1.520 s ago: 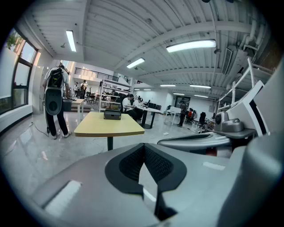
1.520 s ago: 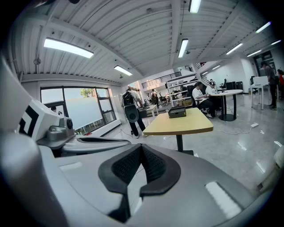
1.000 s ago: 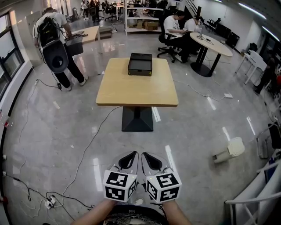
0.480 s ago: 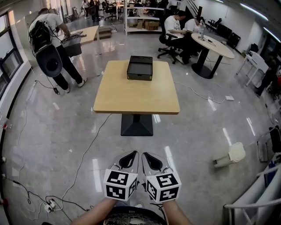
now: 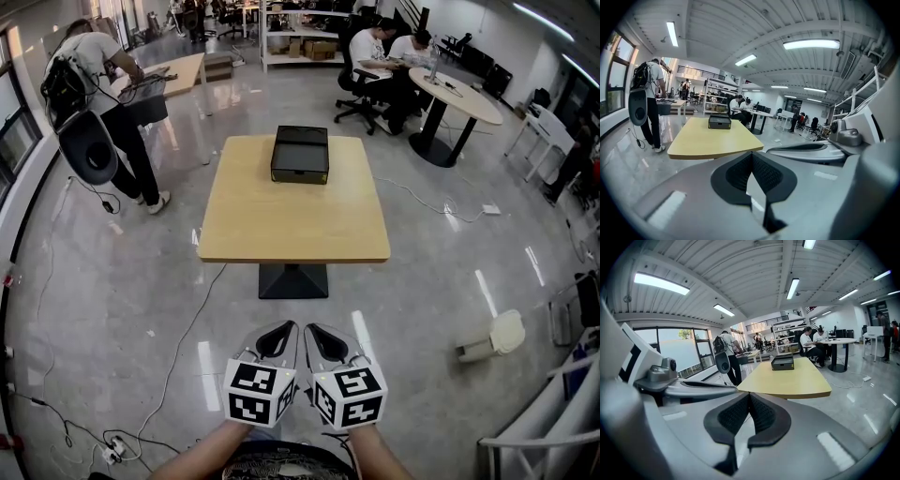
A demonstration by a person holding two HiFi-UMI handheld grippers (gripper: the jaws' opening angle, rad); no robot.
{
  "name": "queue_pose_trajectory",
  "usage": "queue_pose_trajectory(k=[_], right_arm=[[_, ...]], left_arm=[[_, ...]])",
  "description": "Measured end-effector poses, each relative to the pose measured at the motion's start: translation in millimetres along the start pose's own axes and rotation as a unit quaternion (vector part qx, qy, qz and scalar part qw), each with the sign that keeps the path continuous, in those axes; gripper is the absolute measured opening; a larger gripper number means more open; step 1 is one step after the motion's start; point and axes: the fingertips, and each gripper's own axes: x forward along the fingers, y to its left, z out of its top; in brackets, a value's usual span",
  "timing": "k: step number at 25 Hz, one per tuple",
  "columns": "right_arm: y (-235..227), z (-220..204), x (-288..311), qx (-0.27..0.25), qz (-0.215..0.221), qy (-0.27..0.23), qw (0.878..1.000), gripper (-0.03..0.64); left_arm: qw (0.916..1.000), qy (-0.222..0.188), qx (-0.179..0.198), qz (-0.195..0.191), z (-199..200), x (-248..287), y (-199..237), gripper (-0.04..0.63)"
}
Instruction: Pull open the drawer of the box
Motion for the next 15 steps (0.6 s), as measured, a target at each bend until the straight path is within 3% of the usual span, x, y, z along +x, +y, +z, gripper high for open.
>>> queue_pose_trajectory(k=[15], right_arm=[[-11.6,100.4,147.9,-0.002,-0.027,0.019,0.999,0.006]], left_arm=[[0.9997,0.002,-0.001,-0.023,102.0,81.5,133.3,0.012]])
